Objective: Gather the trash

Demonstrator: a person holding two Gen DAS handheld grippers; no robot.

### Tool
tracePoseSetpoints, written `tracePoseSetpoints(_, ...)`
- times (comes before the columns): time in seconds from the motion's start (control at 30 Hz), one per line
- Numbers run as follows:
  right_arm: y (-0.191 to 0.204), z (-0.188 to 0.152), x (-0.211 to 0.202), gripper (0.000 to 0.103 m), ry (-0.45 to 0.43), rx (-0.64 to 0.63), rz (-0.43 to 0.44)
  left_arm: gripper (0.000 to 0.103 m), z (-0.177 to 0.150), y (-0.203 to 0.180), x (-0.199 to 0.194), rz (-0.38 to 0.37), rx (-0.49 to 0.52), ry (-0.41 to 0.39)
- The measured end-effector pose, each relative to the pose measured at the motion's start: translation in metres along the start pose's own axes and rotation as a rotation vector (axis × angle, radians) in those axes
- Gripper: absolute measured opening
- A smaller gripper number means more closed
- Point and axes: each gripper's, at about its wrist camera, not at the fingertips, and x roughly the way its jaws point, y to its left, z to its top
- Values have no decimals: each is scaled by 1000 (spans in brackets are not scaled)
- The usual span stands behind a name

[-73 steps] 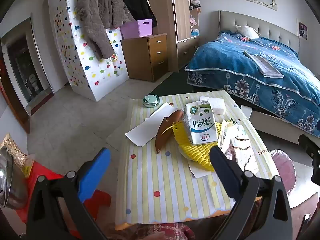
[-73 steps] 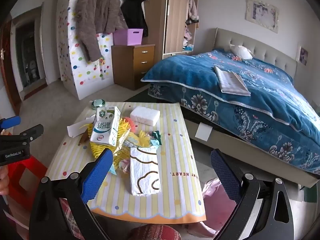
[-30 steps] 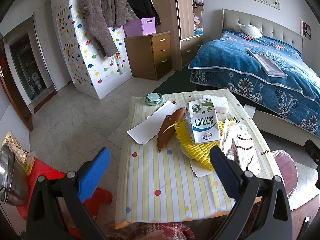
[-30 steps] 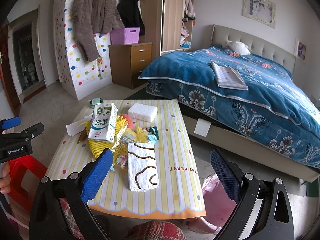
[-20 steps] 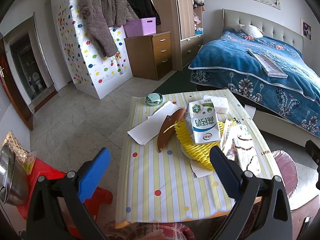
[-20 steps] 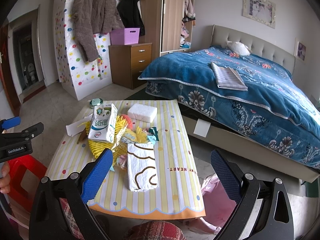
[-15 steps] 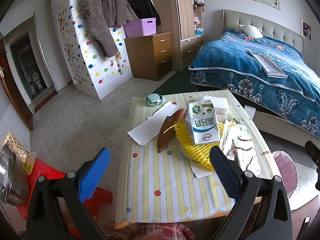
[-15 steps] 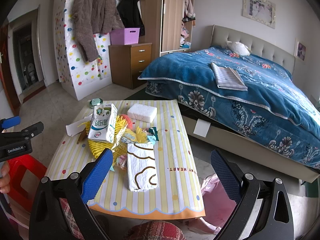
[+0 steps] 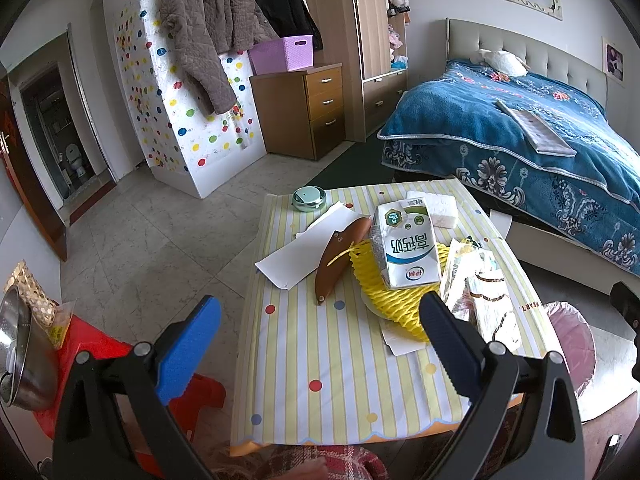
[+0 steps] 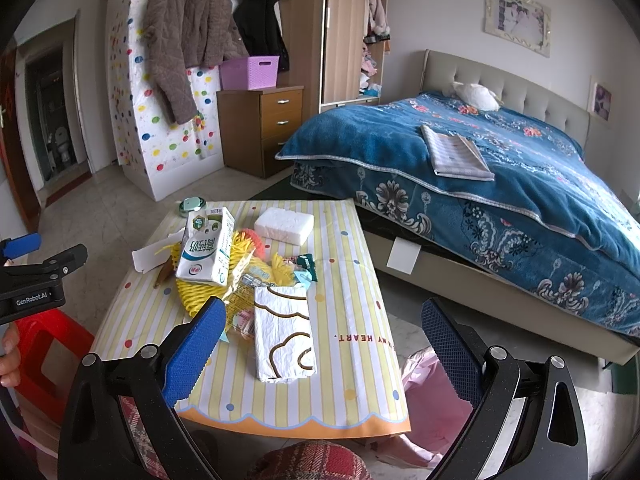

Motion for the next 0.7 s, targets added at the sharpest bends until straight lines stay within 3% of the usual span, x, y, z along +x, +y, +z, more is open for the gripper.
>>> tracePoseSetpoints(0.7,0,0,1,97,1,1,-1,97,-1,2,0,0,-2,3)
